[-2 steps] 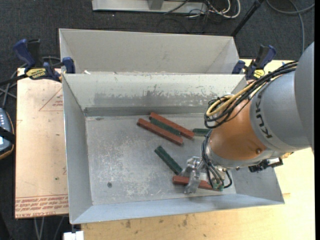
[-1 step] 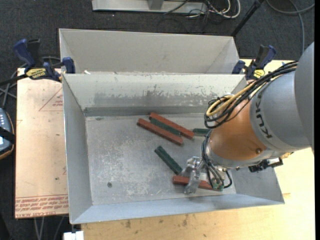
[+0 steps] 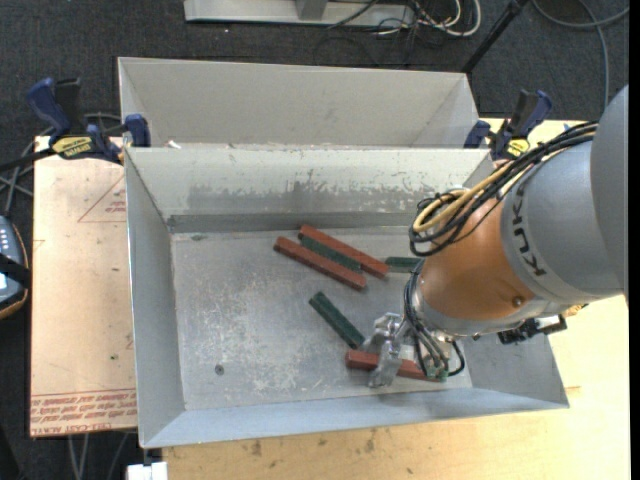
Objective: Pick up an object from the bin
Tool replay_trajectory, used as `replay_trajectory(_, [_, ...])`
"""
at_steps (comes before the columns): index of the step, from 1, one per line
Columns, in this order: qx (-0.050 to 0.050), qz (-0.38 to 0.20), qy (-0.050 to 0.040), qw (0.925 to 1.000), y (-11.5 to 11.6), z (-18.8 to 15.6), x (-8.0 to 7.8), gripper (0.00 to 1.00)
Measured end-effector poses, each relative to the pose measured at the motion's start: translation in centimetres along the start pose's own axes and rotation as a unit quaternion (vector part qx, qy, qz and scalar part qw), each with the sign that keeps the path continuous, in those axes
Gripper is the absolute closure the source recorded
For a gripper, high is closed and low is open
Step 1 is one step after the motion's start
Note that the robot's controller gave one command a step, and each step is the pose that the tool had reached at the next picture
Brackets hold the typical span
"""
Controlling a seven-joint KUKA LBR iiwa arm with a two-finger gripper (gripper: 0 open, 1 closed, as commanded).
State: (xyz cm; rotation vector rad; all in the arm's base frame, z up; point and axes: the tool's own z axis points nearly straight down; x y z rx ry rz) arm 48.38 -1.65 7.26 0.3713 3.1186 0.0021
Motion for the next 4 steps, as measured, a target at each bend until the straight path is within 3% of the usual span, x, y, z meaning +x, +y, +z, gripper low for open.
replay_trajectory(1, [0.001,0.0,0.0029,1.0,0.0,-0.9,0.1,1.0])
replay_trajectory(4, [0.0,-0.001,0.0003,1.0,0.0,-4.9,0.0,1.0])
